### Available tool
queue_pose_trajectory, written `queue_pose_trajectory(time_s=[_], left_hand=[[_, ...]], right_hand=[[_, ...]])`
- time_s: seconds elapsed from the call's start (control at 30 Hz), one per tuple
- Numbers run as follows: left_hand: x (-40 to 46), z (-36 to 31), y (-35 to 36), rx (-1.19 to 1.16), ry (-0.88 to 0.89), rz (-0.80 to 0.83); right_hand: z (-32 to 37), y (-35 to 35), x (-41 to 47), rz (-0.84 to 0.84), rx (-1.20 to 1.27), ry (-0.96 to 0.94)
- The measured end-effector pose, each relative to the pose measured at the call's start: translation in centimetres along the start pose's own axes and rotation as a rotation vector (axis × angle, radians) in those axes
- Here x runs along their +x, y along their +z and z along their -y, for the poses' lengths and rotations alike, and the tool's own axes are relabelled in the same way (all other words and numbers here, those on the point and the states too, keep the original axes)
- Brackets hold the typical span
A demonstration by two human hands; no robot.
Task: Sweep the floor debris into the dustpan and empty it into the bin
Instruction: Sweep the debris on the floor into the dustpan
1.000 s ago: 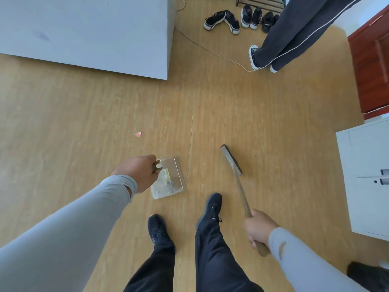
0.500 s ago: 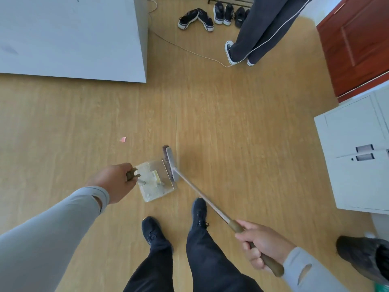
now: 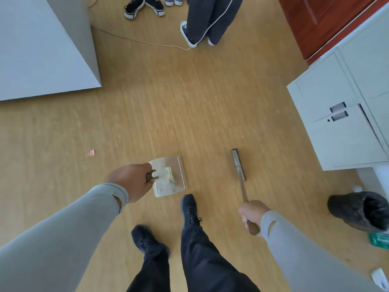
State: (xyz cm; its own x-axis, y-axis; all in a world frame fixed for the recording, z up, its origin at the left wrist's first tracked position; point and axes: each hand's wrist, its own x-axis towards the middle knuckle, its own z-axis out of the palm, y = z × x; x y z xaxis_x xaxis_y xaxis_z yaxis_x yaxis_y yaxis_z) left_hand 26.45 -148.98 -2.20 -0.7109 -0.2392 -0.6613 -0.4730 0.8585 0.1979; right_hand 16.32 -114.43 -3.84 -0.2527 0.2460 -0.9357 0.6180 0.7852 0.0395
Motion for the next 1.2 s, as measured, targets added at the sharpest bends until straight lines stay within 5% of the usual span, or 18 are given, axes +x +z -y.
queue_pose_trajectory(time_s=[0.2,0.4,0.67,0.83,1.0,1.2], left_hand=[[3.3,-3.5,-0.8,0.043,-0.003,-0.023],[3.8,-3.3,-1.6,0.064,-0.021,-0.016],[3.8,-3.2,-1.1,0.026,-0.064,-0.012],[4.1,-3.4,-0.8,0.023,-0.06,-0.002],[4.5,-3.1,-1.3,0.014,-0.035,-0.003],[4.2,-2.4,-1.6,-0.004,0.001,-0.024]], right_hand=[[-0.9,3.8,-3.6,0.263,0.015,-0.078],[-2.4,-5.6,-6.5,0.468,0.286,-0.12],[2.6,-12.2,-2.1,0.091,0.155,-0.202],[9.3,-11.5,4.5,-0.106,-0.176,-0.246],[8.8,-5.4,3.3,-0.013,-0.371,-0.161],[4.5,1.5,-4.8,0.324,0.109,-0.02]])
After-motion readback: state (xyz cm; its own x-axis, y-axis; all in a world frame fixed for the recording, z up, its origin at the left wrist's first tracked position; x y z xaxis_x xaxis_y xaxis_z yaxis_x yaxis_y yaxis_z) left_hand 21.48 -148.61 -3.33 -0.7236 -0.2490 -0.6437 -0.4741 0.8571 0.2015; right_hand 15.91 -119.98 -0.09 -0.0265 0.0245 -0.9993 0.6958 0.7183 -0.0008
